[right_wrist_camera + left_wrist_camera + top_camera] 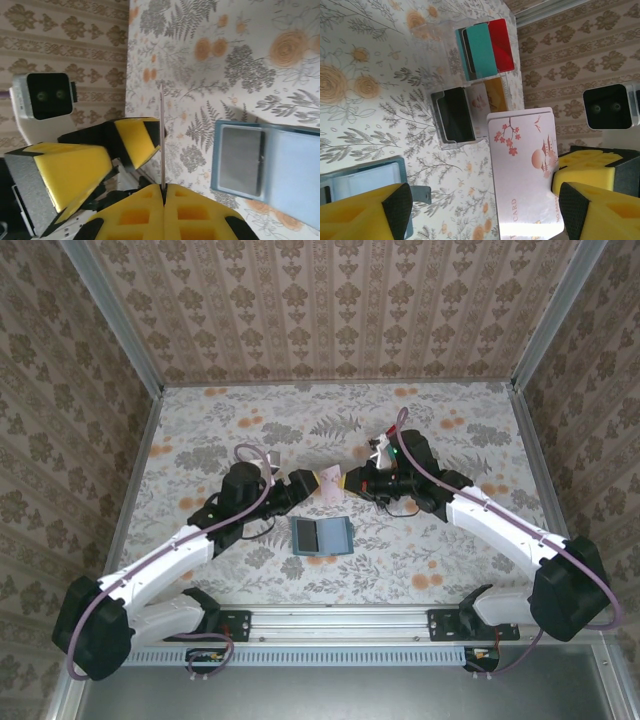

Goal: Put the credit cards into the card holder
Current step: Place the credit card in the storage box.

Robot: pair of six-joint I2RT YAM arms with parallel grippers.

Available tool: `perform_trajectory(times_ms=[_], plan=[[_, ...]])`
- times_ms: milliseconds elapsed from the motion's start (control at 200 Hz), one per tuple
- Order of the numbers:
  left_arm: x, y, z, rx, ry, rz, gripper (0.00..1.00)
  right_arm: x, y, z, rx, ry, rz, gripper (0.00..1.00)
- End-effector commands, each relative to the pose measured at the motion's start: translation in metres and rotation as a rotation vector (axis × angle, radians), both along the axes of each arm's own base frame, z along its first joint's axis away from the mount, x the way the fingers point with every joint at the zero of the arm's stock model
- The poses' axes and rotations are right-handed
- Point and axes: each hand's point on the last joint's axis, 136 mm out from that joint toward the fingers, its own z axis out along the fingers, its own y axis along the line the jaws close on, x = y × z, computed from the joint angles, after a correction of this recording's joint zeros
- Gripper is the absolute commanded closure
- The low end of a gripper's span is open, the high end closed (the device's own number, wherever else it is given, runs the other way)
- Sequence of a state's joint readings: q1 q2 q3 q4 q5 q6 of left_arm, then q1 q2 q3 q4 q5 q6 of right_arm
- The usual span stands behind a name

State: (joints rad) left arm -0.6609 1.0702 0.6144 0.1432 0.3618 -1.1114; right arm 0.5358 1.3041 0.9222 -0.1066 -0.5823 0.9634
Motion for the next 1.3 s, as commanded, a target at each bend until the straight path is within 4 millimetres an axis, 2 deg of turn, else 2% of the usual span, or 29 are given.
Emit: perform_trajectory(times_ms=[0,140,260,475,590,680,730,850,925,940,1035,1200,1245,1295], plan=[[-0.001,-0.010,0.019,-0.086,-0.026,-0.041,0.22,-0.004,0.013,0.017,0.107,0.007,0.037,1.00],[-0.001,-0.015,0.038,-0.162,-0.054,-0.063,0.28,-0.004,0.019,0.017,0.126,0.021,0.056,1.00],[-0.002,-0.018,0.047,-0.178,-0.067,-0.077,0.33,-0.004,0.027,0.020,0.163,0.025,0.083,1.00],[0.000,-0.014,0.053,-0.195,-0.070,-0.050,0.66,-0.003,0.027,0.007,0.137,0.046,0.075,0.94],[0.001,-0.008,0.051,-0.196,-0.065,-0.019,0.90,-0.003,0.027,0.005,0.125,0.042,0.076,0.89],[0.000,-0.006,0.053,-0.207,-0.063,-0.012,1.00,-0.003,0.027,0.006,0.124,0.037,0.080,0.87],[0.000,-0.006,0.055,-0.217,-0.062,-0.013,1.00,-0.003,0.028,0.006,0.125,0.038,0.082,0.80],[-0.001,-0.007,0.060,-0.237,-0.063,-0.018,1.00,-0.004,0.033,0.012,0.145,0.026,0.102,0.73],[-0.002,-0.008,0.061,-0.244,-0.061,-0.023,1.00,-0.005,0.037,0.019,0.168,0.017,0.115,0.72],[-0.002,-0.008,0.062,-0.248,-0.062,-0.022,1.00,-0.003,0.039,0.011,0.161,0.035,0.115,0.72],[-0.001,-0.008,0.066,-0.269,-0.063,-0.022,1.00,-0.001,0.045,0.010,0.169,0.041,0.127,0.69],[-0.003,-0.010,0.074,-0.310,-0.065,-0.027,0.91,0.000,0.052,0.007,0.178,0.051,0.144,0.71],[-0.003,-0.009,0.077,-0.322,-0.070,-0.027,0.83,0.002,0.049,0.002,0.155,0.059,0.126,0.73],[-0.004,-0.009,0.082,-0.336,-0.077,-0.028,0.81,0.004,0.043,-0.007,0.109,0.070,0.100,0.73]])
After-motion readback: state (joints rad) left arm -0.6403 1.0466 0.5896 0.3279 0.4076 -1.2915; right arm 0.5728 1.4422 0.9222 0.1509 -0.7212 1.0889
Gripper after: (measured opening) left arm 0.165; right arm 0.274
